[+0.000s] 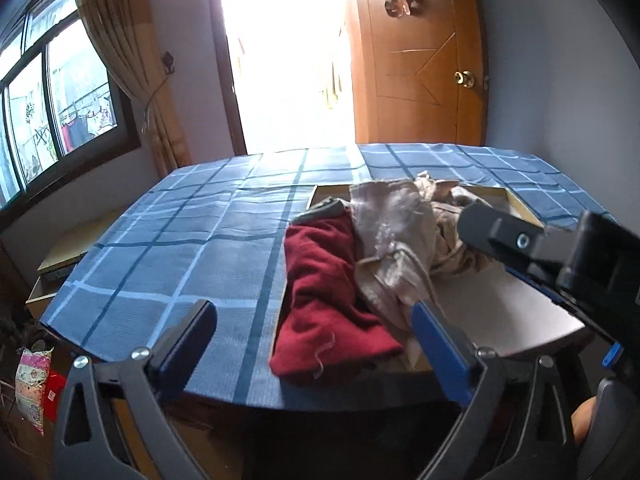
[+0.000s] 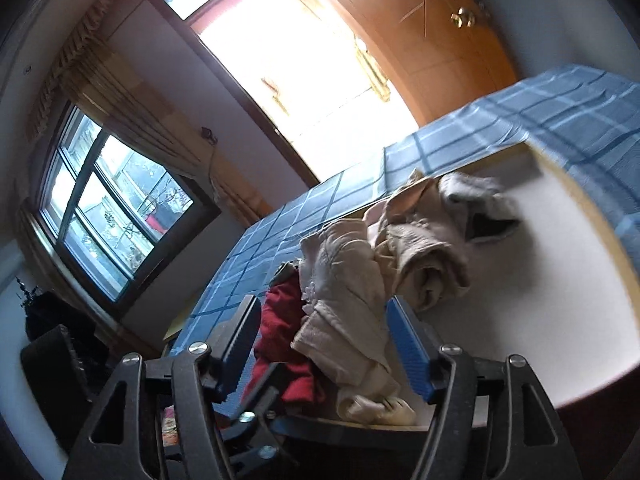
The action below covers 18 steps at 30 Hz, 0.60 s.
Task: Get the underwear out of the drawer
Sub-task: 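Lower both items into the tray and open both grippers, then move both grippers back down into the open drawer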
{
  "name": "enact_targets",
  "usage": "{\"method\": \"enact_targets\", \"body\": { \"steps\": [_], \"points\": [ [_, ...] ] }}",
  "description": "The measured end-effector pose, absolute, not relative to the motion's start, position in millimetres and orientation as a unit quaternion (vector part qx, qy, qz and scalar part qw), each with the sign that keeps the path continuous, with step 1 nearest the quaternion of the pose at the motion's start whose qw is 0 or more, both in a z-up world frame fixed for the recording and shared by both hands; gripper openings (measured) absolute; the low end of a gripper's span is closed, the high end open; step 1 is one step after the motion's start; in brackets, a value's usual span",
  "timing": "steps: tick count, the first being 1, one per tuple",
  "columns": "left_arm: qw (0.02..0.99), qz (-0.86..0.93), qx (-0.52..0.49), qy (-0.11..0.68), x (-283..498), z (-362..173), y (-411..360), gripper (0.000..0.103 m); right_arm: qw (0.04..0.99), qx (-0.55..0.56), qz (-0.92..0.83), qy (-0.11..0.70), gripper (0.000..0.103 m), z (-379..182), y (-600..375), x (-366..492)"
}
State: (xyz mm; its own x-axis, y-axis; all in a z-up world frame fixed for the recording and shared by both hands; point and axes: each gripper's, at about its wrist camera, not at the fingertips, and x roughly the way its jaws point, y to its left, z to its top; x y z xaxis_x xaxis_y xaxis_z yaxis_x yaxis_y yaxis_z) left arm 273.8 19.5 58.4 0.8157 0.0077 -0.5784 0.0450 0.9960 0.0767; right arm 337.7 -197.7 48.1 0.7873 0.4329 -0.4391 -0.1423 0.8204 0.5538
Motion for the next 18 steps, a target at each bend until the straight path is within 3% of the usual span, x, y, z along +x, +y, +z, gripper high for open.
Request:
{"method": "enact_targets", "body": {
  "steps": [18],
  "points": [
    [0.948, -0.033, 0.018, 0.315, 209, 45, 7, 0.100, 0.938, 0.207, 0.114, 0.254, 0.068, 53, -236, 246]
  ]
}}
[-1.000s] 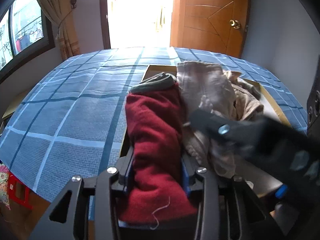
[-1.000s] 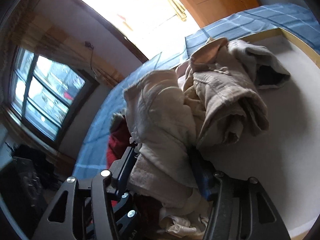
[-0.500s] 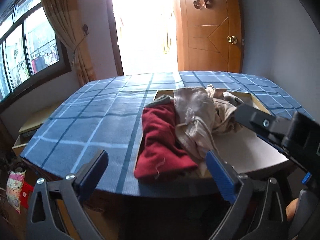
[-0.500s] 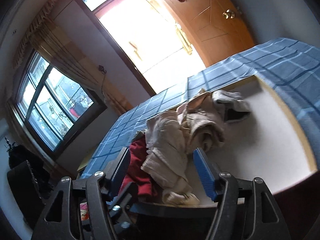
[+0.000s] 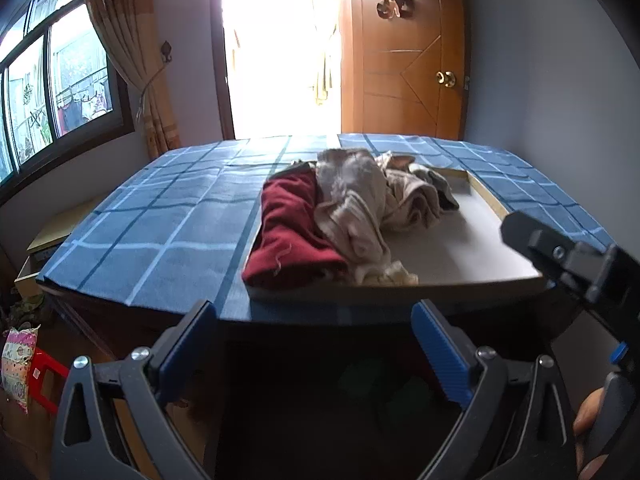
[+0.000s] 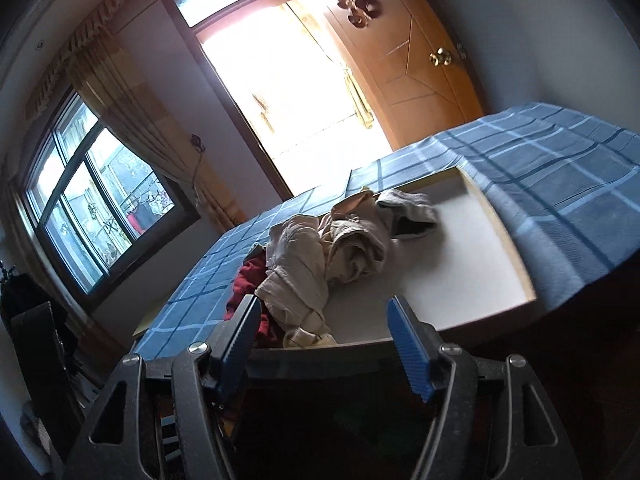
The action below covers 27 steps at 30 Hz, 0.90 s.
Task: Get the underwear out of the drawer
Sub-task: 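Move both grippers back down into the open drawer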
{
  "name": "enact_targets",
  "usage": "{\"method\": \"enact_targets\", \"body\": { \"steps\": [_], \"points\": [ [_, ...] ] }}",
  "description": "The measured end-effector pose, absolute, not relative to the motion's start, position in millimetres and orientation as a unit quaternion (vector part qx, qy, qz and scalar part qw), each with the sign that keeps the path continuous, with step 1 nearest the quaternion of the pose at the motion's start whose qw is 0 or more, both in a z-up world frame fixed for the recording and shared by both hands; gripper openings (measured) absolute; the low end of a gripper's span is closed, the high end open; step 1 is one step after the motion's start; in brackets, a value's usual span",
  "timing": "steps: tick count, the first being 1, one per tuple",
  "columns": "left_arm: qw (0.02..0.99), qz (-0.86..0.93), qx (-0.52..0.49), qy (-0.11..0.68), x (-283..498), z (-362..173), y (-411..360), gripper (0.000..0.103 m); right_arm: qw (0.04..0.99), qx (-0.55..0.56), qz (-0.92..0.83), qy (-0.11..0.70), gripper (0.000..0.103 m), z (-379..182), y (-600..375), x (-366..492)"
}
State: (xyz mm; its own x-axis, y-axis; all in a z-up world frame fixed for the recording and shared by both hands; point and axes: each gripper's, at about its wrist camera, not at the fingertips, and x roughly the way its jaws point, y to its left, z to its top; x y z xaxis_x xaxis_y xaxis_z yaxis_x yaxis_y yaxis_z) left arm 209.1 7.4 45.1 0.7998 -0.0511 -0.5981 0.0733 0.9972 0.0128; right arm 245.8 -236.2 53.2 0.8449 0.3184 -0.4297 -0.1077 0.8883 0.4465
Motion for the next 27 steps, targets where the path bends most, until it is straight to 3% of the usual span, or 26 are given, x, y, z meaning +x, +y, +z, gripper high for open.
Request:
{"method": "enact_targets", "body": {
  "steps": [12, 27],
  "points": [
    [0.943, -0.040, 0.011, 0.329, 178, 21, 13, 0.100, 0.950, 0.172, 0.089, 0.245, 0.068, 43, -259, 206],
    [0.921, -0.072, 0.020, 0.384, 146, -31, 4, 0.100, 0.946, 0.135, 0.059, 0.288, 0.068, -1, -281, 164]
  ]
}}
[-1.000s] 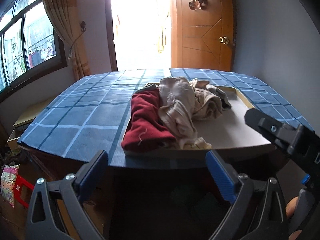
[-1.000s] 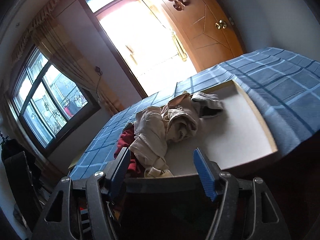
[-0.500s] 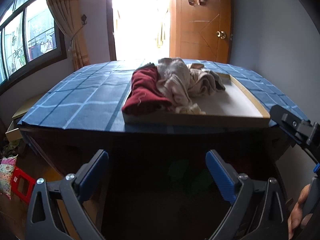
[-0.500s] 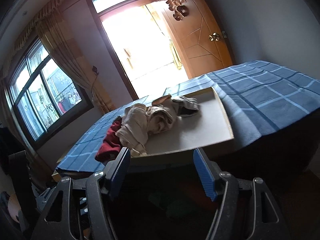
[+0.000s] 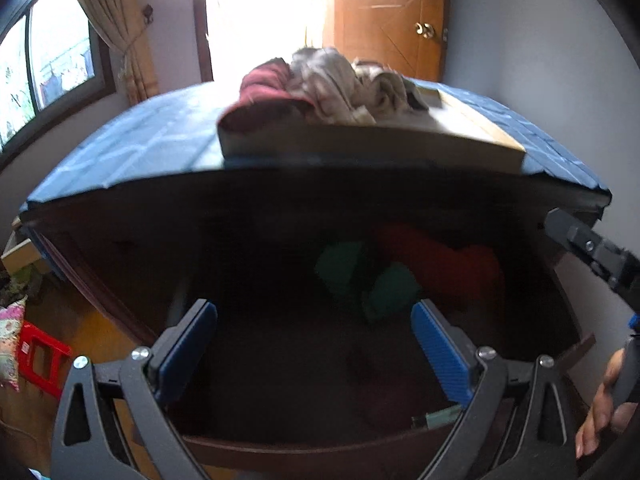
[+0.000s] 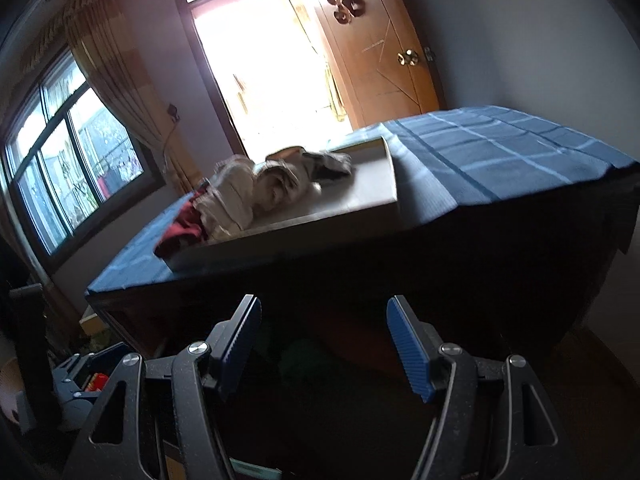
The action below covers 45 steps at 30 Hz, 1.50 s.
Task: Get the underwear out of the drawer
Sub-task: 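Move both grippers back down into the open drawer, then grasp the green-black sock with the left gripper while the right grasps the red sock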
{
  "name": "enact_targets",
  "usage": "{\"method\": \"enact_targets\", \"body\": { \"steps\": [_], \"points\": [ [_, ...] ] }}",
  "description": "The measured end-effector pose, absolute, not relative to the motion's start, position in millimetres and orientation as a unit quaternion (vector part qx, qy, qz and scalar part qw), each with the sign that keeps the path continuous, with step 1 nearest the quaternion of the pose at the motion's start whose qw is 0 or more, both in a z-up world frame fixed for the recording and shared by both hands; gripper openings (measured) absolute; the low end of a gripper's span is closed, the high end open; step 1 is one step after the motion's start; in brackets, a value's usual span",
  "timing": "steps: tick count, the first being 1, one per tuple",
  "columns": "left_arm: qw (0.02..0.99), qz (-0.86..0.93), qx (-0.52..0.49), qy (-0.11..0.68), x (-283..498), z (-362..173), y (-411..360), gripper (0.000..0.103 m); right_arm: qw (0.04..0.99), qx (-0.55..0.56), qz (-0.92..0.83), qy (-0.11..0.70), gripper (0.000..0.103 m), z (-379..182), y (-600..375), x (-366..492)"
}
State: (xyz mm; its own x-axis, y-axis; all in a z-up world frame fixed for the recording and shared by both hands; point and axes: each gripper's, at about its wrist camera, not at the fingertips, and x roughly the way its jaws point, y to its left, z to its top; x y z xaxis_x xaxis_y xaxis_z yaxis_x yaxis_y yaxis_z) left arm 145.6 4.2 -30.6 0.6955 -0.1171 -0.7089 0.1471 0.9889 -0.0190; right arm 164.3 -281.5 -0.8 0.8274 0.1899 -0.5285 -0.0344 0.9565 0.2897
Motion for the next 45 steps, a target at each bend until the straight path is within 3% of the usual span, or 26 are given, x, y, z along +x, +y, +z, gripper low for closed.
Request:
{"method": "enact_targets", "body": {
  "steps": [19, 24, 27, 39, 45],
  "points": [
    [0.890, -0.073, -0.016, 0.449, 143, -79, 5, 0.098, 0.926, 0.101, 0.061, 0.360, 0.068, -62, -291, 148],
    [0.884, -0.082, -0.015, 0.460, 149, -82, 1, 0.098, 0.918, 0.107, 0.062, 0.377, 0.063, -68, -298, 151],
    [0.876, -0.090, -0.019, 0.474, 155, -82, 0, 0.098, 0.911, 0.109, 0.068, 0.392, 0.054, -70, -299, 157],
    [0.854, -0.085, -0.096, 0.505, 204, -73, -12, 0.098, 0.889, 0.085, 0.102, 0.438, 0.052, -52, -290, 221],
    [0.828, -0.057, -0.139, 0.540, 228, -92, -28, 0.088, 0.883, 0.048, 0.109, 0.453, 0.051, -56, -279, 240]
  ]
}}
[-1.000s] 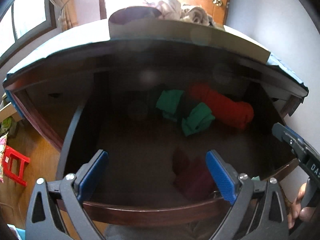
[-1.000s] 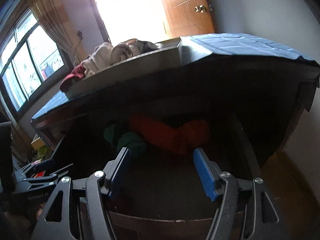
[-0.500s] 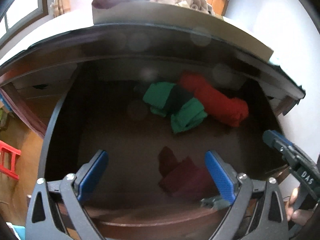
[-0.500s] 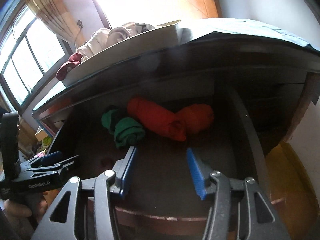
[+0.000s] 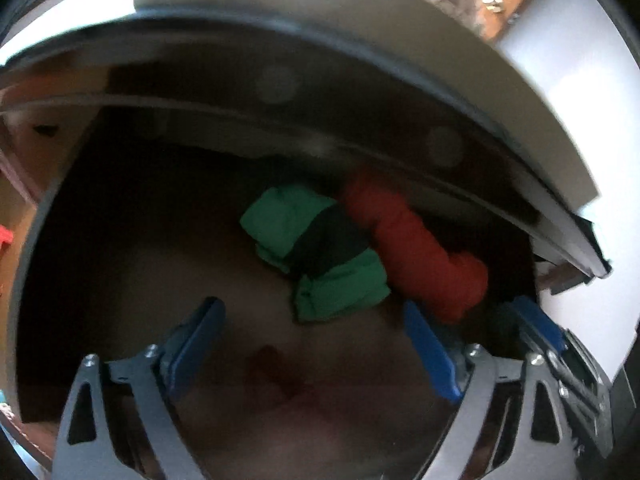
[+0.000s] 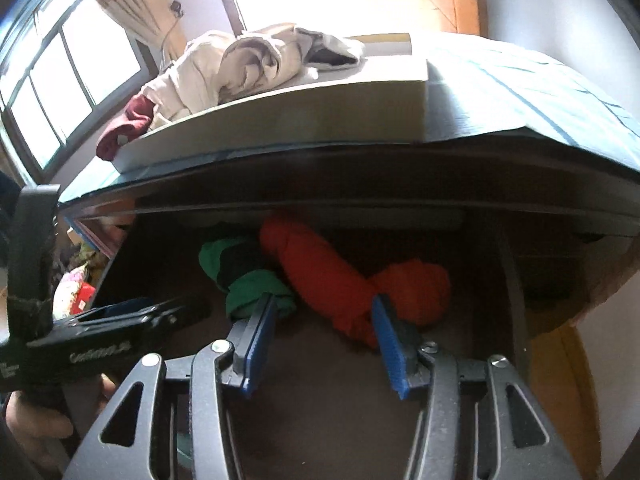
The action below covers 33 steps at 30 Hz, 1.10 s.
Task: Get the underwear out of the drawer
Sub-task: 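Grasp the green-black sock with the left gripper while the right grasps the red sock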
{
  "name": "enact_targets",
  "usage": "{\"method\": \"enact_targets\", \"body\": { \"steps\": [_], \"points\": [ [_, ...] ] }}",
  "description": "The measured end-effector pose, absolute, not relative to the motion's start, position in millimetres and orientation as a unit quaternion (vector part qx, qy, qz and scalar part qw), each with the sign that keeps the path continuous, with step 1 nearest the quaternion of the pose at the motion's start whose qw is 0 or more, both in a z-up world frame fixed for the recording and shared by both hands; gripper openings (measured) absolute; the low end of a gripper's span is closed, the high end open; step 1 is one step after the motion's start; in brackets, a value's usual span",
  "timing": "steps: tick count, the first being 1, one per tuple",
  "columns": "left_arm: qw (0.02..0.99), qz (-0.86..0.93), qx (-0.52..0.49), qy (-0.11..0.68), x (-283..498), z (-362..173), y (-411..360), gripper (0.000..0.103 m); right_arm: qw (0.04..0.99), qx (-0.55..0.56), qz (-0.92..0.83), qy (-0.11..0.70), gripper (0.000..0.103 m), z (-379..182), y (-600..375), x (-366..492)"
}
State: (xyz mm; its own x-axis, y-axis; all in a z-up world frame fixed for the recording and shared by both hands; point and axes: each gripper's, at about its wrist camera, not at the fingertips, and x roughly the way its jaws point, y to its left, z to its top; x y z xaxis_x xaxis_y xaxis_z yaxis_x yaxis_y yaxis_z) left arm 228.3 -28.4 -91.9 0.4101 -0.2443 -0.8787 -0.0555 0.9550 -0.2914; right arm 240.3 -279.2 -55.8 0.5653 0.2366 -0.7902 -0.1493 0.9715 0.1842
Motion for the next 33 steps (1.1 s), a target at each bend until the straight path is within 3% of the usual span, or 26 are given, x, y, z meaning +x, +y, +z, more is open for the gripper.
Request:
{"method": "enact_targets", "body": {
  "steps": [2, 10, 16, 18, 21, 23, 27, 33],
  "points": [
    [0.820, -0.046, -0.140, 0.553, 234, -99, -33, 0.080, 0.879, 0.045, 0.113, 0.461, 0.044, -59, -278, 244],
    [0.794, -0.004, -0.171, 0.583, 248, -115, -33, 0.079, 0.860, 0.017, 0.133, 0.492, 0.044, -70, -273, 260],
    [0.777, 0.002, -0.181, 0.603, 257, -124, -31, 0.081, 0.864, 0.066, 0.136, 0.481, 0.044, -57, -309, 240],
    [0.775, -0.007, -0.185, 0.604, 258, -125, -31, 0.078, 0.873, 0.075, 0.128, 0.465, 0.044, -47, -325, 226],
    [0.771, -0.036, -0.187, 0.608, 260, -128, -33, 0.055, 0.884, 0.077, 0.112, 0.448, 0.044, -38, -341, 212],
    [0.774, -0.061, -0.179, 0.605, 263, -126, -36, 0.033, 0.886, 0.080, 0.110, 0.444, 0.044, -35, -347, 208],
    [0.774, -0.085, -0.165, 0.606, 259, -121, -31, 0.020, 0.880, 0.080, 0.113, 0.455, 0.044, -41, -345, 215],
    [0.775, -0.100, -0.125, 0.611, 241, -108, 0, 0.018, 0.864, 0.064, 0.146, 0.477, 0.044, -48, -315, 236]
  ]
}}
